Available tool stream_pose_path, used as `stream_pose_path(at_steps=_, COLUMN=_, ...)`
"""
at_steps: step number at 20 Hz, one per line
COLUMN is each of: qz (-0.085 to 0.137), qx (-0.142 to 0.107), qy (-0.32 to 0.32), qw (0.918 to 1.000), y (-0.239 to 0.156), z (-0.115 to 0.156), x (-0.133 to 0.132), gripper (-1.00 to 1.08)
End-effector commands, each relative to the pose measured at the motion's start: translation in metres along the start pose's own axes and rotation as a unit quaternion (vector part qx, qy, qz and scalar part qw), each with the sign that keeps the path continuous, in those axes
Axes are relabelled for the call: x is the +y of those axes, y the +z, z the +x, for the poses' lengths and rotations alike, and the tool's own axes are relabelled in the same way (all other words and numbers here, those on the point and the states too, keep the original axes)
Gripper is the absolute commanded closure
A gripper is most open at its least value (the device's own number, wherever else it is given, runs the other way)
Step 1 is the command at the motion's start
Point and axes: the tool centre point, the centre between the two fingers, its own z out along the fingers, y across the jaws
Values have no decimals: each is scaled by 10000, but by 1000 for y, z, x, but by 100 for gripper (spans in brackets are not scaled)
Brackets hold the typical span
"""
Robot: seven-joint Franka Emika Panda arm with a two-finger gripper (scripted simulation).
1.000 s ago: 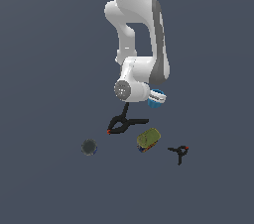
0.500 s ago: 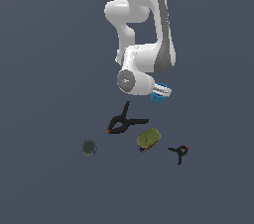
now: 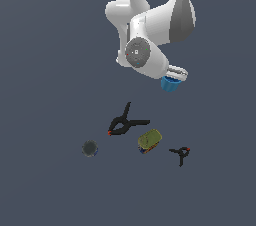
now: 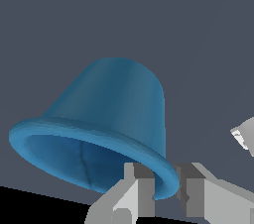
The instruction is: Pick up a designated object from a clutter of objects.
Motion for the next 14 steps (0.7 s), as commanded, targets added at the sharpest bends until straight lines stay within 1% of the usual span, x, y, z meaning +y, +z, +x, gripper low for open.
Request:
stream_pose_path(at_steps=1, qz=-3, qx=4, qy=-6, qw=10000, y=-18, z=-24, x=-11, gripper=108)
stream_pose_path(at_steps=8, qz=-2, qx=2, qy=-8, qw=10000, y=-61, z=-78, x=-39, gripper=108)
stream_pose_path(at_steps=14, qz=9, qx=-2, qy=-9, qw=10000, y=-86, z=-107, x=-56, gripper=108)
